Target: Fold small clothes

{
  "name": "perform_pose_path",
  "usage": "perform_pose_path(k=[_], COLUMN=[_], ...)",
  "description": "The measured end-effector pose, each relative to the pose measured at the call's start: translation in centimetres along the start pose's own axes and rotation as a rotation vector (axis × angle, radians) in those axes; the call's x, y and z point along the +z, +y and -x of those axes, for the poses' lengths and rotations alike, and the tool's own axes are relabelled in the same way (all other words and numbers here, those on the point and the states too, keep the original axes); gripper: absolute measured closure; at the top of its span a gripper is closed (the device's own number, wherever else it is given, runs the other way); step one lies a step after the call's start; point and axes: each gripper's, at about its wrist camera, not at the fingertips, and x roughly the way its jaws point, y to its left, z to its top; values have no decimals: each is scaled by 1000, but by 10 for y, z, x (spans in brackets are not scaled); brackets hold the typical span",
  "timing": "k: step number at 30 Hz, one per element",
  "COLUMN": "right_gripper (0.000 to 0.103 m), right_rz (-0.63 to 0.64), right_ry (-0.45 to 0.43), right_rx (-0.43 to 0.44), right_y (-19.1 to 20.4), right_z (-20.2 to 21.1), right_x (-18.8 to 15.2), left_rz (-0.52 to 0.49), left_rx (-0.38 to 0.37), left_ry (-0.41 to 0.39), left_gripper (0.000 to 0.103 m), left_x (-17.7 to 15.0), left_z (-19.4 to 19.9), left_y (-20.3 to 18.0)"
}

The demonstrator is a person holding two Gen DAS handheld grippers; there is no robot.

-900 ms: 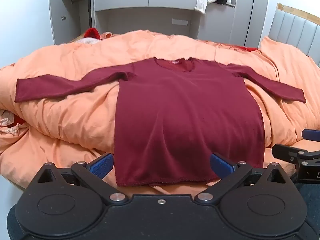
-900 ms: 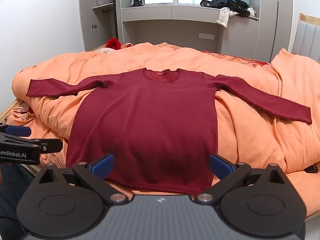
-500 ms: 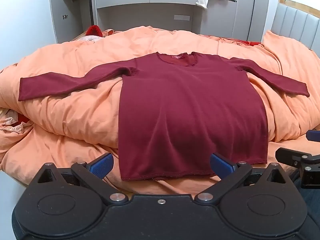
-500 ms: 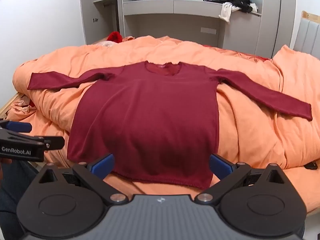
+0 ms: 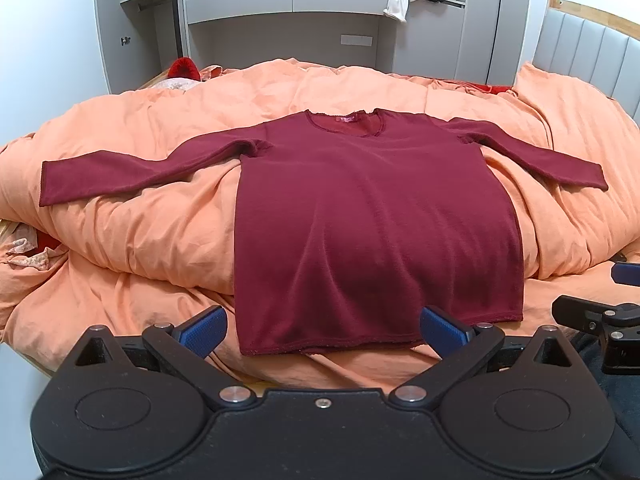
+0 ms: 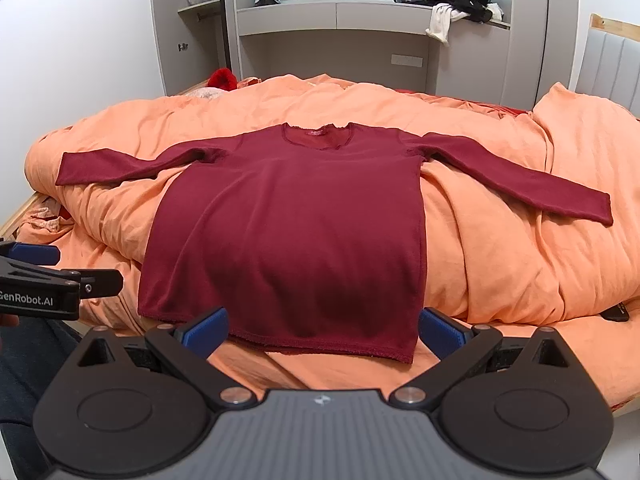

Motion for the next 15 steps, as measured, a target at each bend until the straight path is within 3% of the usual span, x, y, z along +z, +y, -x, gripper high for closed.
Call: perform_pose_path(k=[15], right_gripper=[0], right_rz=[-3], right_ry=[-15], right_rx=[-1], right_y=[1], right_z=[4], right_x=[-1], left_rz=[-13], left_rx=[1], left_ry=[-4], left_gripper=[1], left_x=[-1], left_z=[5], left_y=[-2])
